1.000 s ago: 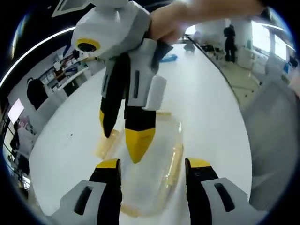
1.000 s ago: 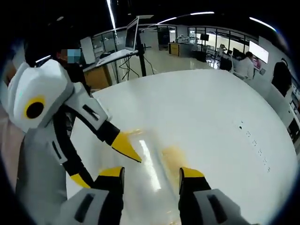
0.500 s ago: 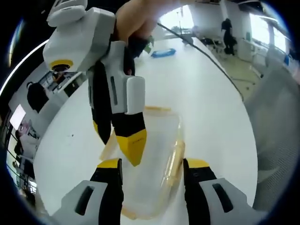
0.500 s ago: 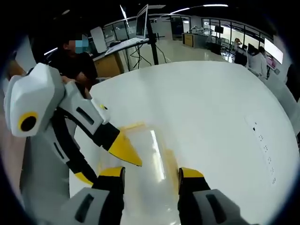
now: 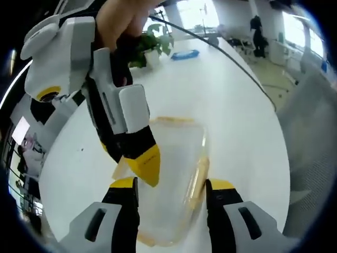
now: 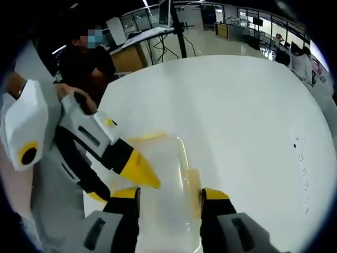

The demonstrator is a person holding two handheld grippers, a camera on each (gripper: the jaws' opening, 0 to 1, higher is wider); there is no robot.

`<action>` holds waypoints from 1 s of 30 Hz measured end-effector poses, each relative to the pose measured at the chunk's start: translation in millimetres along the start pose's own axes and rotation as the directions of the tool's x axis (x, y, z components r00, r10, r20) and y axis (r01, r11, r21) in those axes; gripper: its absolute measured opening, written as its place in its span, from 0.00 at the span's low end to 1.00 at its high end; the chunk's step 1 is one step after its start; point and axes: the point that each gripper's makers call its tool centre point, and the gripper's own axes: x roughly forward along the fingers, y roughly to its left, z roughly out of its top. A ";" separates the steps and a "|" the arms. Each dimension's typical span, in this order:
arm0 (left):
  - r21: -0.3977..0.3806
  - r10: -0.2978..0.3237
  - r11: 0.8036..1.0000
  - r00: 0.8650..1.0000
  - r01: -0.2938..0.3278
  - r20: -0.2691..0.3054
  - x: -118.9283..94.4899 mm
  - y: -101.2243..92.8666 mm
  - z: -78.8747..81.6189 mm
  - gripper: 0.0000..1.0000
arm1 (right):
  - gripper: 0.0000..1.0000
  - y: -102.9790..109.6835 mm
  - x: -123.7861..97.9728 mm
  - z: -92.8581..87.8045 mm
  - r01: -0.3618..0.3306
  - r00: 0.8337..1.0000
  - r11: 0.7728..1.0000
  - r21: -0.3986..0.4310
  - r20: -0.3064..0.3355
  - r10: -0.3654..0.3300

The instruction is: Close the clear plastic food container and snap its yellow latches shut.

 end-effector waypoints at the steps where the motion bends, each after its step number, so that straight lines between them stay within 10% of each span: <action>1: -0.003 -0.001 1.000 1.000 0.001 0.000 0.2 0.1 -0.3 0.49 | 0.44 -1.0 -0.2 0.1 0.003 1.000 1.000 0.000 -0.013 -0.003; 30: -0.028 -0.003 1.000 1.000 0.003 -0.008 1.1 0.2 -0.6 0.47 | 0.38 2.9 5.8 -4.1 -0.152 0.964 0.988 0.038 -0.214 0.157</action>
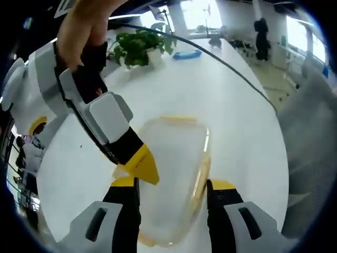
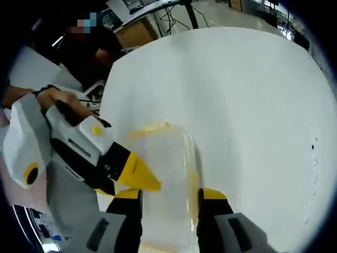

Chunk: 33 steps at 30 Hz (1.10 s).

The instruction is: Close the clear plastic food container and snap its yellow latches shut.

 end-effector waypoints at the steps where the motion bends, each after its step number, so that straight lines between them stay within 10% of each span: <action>1: -0.001 -0.002 1.000 1.000 0.002 0.000 -0.3 -0.1 -0.4 0.47 | 0.38 0.4 0.2 0.4 0.004 1.000 1.000 -0.009 -0.005 -0.004; 12: 0.037 0.084 0.996 0.996 -0.085 0.024 3.2 -3.6 -2.3 0.44 | 0.39 0.2 1.0 -0.6 0.018 1.000 1.000 -0.025 0.003 -0.018; 13: 0.087 0.161 0.983 0.987 -0.161 0.005 -0.6 10.7 -5.0 0.45 | 0.39 -1.1 1.6 2.9 0.025 1.000 0.999 -0.030 0.019 -0.025; 33: 0.045 0.113 0.992 0.993 -0.115 0.033 3.7 1.9 -1.0 0.45 | 0.40 -2.3 -1.7 1.5 0.048 0.999 0.997 -0.066 0.017 -0.047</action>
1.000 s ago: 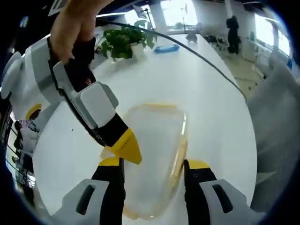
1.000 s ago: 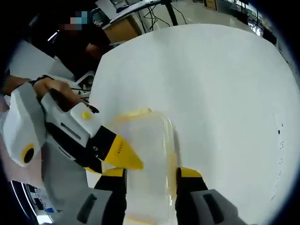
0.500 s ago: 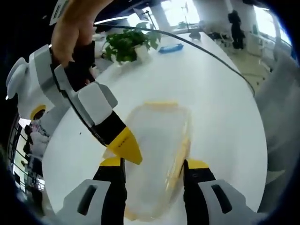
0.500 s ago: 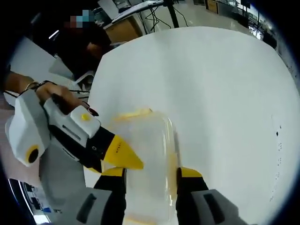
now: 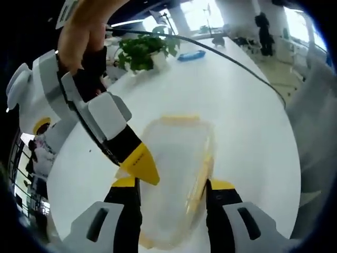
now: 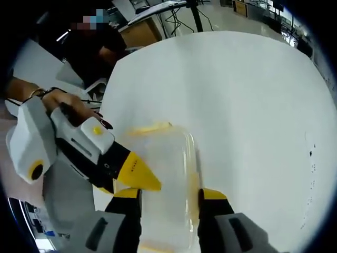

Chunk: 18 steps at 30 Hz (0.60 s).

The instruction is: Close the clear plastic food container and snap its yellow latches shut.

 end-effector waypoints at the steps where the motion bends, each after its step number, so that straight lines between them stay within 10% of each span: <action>1: -0.001 0.000 1.000 1.000 0.000 -0.002 0.0 -0.6 0.6 0.45 | 0.40 0.5 -0.2 0.0 0.006 1.000 1.000 -0.008 -0.001 -0.006; 18: 0.021 -0.027 0.999 1.000 0.027 -0.009 -1.4 -0.4 -1.0 0.46 | 0.40 3.0 -4.6 1.7 0.140 0.990 0.987 -0.074 0.032 -0.138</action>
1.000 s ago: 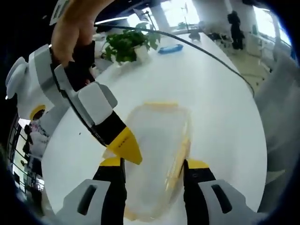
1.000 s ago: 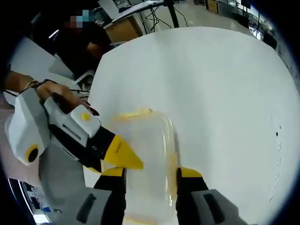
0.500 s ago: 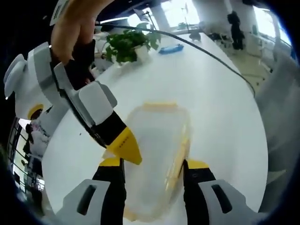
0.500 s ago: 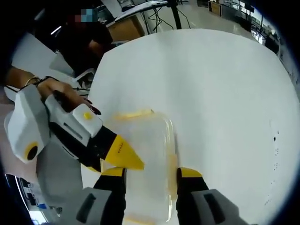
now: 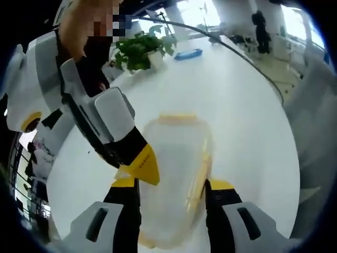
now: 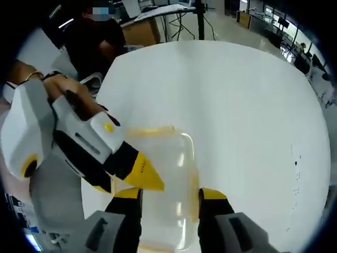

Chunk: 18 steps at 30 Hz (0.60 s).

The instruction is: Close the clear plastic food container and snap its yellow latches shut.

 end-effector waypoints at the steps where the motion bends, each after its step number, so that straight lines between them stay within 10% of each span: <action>1: 0.002 0.001 1.000 1.000 -0.001 -0.001 0.0 -0.5 0.3 0.46 | 0.40 0.0 -0.4 0.3 0.010 1.000 1.000 -0.005 0.003 -0.010; 18: 0.019 0.000 1.000 1.000 0.000 -0.011 1.0 1.0 -0.2 0.46 | 0.44 2.8 -4.4 3.3 0.132 0.976 0.990 0.046 0.170 -0.138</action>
